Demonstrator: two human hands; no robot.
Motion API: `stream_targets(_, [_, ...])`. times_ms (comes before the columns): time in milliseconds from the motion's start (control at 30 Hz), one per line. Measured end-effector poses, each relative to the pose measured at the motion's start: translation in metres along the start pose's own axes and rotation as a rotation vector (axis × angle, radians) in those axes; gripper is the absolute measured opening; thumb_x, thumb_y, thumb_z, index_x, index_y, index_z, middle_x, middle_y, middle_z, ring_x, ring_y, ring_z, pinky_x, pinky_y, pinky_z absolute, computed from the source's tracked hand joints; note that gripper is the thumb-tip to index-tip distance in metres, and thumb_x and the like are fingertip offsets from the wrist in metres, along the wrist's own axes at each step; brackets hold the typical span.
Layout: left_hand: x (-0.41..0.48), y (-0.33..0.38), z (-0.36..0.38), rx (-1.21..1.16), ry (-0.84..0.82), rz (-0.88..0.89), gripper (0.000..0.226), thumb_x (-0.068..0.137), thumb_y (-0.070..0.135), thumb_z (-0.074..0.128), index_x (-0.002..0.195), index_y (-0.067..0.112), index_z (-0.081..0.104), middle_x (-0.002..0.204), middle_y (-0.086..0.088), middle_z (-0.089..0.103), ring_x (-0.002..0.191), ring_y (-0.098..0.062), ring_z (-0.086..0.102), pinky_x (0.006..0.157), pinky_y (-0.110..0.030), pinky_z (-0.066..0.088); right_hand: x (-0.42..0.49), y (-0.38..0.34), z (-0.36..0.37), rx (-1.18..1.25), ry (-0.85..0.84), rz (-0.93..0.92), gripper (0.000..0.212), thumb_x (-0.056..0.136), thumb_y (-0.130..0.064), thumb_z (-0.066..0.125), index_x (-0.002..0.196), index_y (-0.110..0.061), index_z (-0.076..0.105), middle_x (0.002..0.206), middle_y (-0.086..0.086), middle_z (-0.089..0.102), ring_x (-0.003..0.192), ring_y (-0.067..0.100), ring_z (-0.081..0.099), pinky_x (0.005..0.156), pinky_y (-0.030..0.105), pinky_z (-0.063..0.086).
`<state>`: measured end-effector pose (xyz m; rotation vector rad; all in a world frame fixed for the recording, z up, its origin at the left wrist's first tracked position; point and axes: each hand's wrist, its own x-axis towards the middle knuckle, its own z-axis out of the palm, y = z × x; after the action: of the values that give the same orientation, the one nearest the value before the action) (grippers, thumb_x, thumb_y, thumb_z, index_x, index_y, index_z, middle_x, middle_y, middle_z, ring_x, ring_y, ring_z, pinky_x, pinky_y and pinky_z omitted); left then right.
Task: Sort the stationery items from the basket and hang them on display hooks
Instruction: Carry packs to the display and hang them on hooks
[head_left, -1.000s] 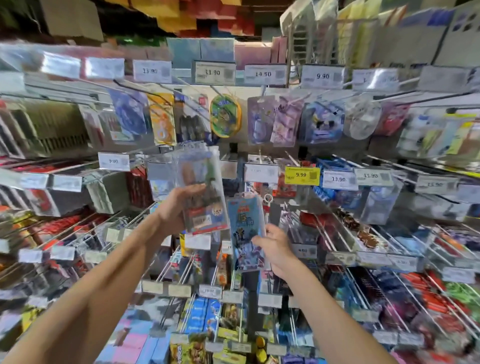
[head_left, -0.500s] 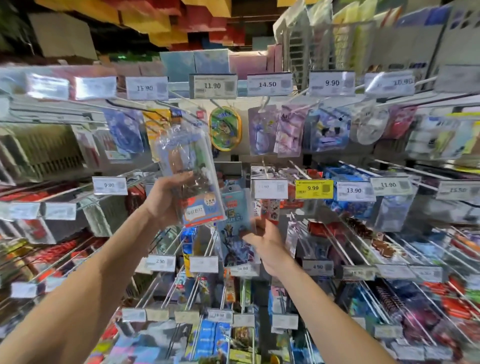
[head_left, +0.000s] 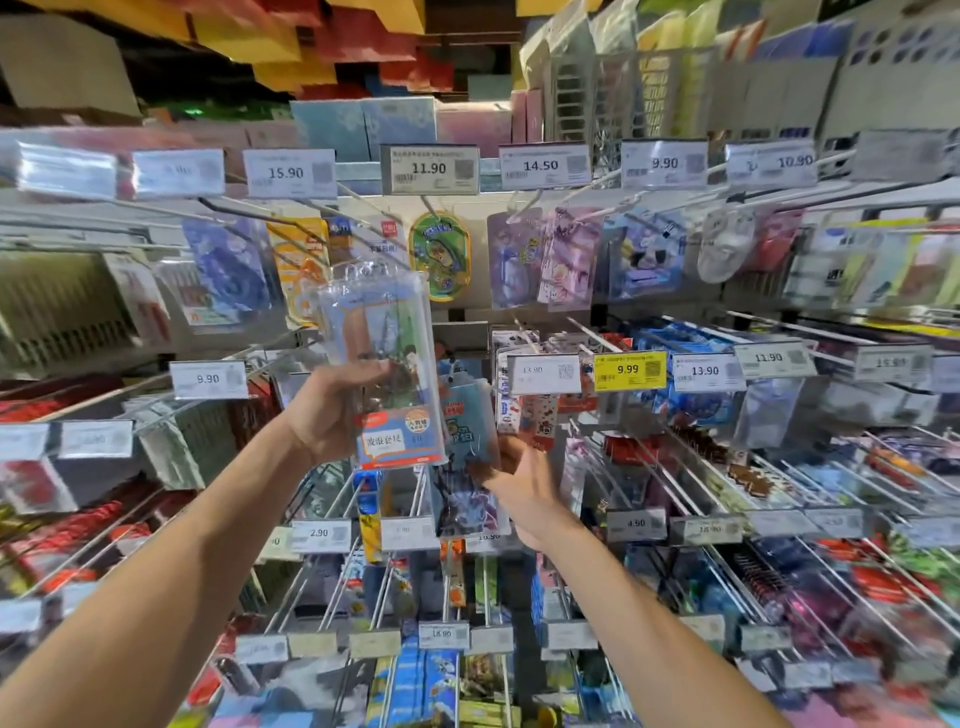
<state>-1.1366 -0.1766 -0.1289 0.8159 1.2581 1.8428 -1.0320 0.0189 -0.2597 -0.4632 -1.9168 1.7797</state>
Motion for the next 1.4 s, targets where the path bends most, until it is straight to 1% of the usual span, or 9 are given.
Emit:
stream_targets(233, [0.002,-0.003,-0.004,0.036,0.003,-0.039,0.076,0.031,0.032,0.103,0.094,0.004,0.071,0.1,-0.019,0.071,0.089,-0.036,0.071,0.089,-0.05,0.059,0.018,-0.002,0.006,-0.04,0.016,0.043,0.028,0.091,-0.018,0.077,0.115,-0.006,0.07,0.107,0.005,0.076,0.098,0.022,0.072,0.086,0.034,0.059])
stream_targets(367, [0.006,-0.01,-0.009,0.006,0.019,-0.056,0.071,0.029,0.032,0.104,0.088,0.005,0.075,0.094,-0.018,0.073,0.084,-0.034,0.072,0.089,-0.047,0.058,0.049,-0.007,0.015,-0.138,0.073,0.109,0.012,0.093,-0.01,0.071,0.097,-0.021,0.069,0.094,-0.005,0.07,0.085,0.011,0.067,0.063,0.012,0.052])
stream_targets(467, [0.008,-0.016,-0.011,0.003,0.045,-0.069,0.07,0.029,0.032,0.104,0.086,0.007,0.072,0.087,-0.014,0.072,0.078,-0.031,0.071,0.085,-0.045,0.058,0.076,-0.008,0.021,-0.294,0.08,0.186,0.008,0.096,-0.016,0.067,0.103,-0.016,0.064,0.102,0.005,0.07,0.092,0.015,0.07,0.077,0.025,0.061])
stream_targets(633, [0.008,-0.021,-0.013,-0.035,0.008,-0.063,0.047,0.045,0.026,0.101,0.079,0.013,0.072,0.103,-0.016,0.072,0.1,-0.038,0.07,0.091,-0.05,0.058,0.087,-0.01,0.019,-0.502,0.094,0.176,0.044,0.096,-0.043,0.066,0.109,-0.001,0.059,0.115,0.018,0.065,0.107,0.03,0.065,0.1,0.044,0.053])
stream_targets(767, [0.007,-0.021,-0.013,-0.013,0.022,-0.024,0.014,0.079,0.017,0.074,0.083,0.026,0.083,0.092,-0.007,0.077,0.083,-0.026,0.076,0.077,-0.041,0.063,0.069,-0.005,0.012,-0.371,0.205,0.105,0.025,0.097,-0.024,0.069,0.097,-0.005,0.053,0.092,0.012,0.062,0.084,0.026,0.061,0.059,0.026,0.054])
stream_targets(967, [0.007,-0.025,-0.009,0.055,0.028,0.031,0.006,0.081,0.019,0.078,0.086,0.017,0.08,0.084,-0.004,0.076,0.07,-0.018,0.072,0.07,-0.033,0.055,0.006,-0.024,0.012,-0.25,0.358,-0.228,0.022,0.102,-0.032,0.059,0.088,-0.015,0.062,0.081,-0.005,0.067,0.074,0.013,0.064,0.06,0.012,0.047])
stream_targets(1100, [0.007,-0.026,-0.004,0.107,0.058,0.026,0.055,0.057,0.035,0.101,0.097,0.011,0.072,0.092,-0.011,0.066,0.075,-0.022,0.056,0.067,-0.033,0.039,-0.03,-0.059,0.021,-0.094,0.243,-0.53,0.034,0.098,-0.049,0.054,0.08,-0.02,0.06,0.067,-0.004,0.057,0.06,0.006,0.051,0.054,0.026,0.039])
stream_targets(1233, [0.005,-0.026,0.0,0.124,0.034,0.07,0.05,0.067,0.037,0.096,0.102,0.007,0.078,0.1,-0.018,0.075,0.086,-0.03,0.074,0.075,-0.038,0.059,-0.036,-0.075,0.036,-0.203,0.037,-0.415,0.046,0.077,-0.058,0.077,0.108,-0.03,0.057,0.099,-0.012,0.067,0.09,0.004,0.064,0.075,0.023,0.05])
stream_targets(1400, [0.0,-0.024,0.003,0.093,0.052,0.064,0.054,0.078,0.038,0.086,0.117,0.004,0.074,0.116,-0.025,0.073,0.098,-0.035,0.075,0.08,-0.042,0.062,-0.035,-0.079,0.038,-0.169,0.126,-0.403,0.035,0.073,-0.046,0.081,0.089,-0.031,0.054,0.08,-0.009,0.067,0.073,0.01,0.064,0.068,0.036,0.054])
